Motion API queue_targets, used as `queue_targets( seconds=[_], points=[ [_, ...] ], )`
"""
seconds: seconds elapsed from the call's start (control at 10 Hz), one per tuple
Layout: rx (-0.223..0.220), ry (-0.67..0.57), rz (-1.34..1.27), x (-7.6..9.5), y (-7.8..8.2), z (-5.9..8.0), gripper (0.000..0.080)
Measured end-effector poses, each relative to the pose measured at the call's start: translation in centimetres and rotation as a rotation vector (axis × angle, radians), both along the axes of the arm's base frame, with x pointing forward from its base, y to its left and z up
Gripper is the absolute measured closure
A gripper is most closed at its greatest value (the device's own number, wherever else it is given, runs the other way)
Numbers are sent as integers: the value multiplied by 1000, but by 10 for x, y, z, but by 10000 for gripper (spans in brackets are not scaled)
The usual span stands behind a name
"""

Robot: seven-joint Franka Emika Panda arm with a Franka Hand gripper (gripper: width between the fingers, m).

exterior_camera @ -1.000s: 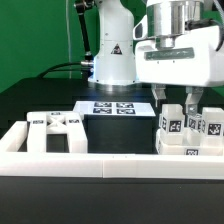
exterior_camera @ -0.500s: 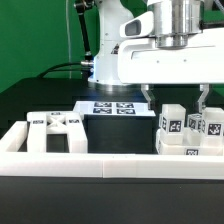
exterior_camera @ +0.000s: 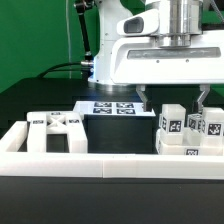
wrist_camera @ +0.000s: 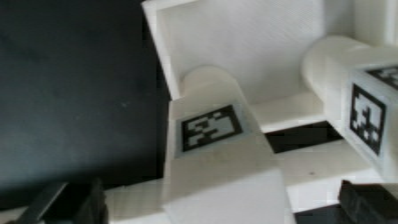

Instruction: Assemble chair

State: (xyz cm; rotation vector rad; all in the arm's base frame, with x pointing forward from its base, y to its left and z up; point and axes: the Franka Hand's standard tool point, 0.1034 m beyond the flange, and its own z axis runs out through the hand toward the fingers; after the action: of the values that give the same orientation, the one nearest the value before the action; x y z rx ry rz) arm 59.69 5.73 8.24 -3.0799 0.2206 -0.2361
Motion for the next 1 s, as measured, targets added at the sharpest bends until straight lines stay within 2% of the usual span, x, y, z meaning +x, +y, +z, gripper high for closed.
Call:
queue_targets(
  seconds=[0.1, 0.4, 0.5, 0.6, 0.7, 1.0],
  points=[
    [-19, -1, 94, 0, -3, -1, 150],
    [-22, -1, 104, 0, -3, -1, 173],
    [-21, -1, 100, 0, -3, -1, 342],
    [-18, -1, 83, 0, -3, -1, 342],
    [-17, 0, 75, 0, -3, -1, 509],
    [13, 5, -101, 0, -3, -1, 508]
  ],
)
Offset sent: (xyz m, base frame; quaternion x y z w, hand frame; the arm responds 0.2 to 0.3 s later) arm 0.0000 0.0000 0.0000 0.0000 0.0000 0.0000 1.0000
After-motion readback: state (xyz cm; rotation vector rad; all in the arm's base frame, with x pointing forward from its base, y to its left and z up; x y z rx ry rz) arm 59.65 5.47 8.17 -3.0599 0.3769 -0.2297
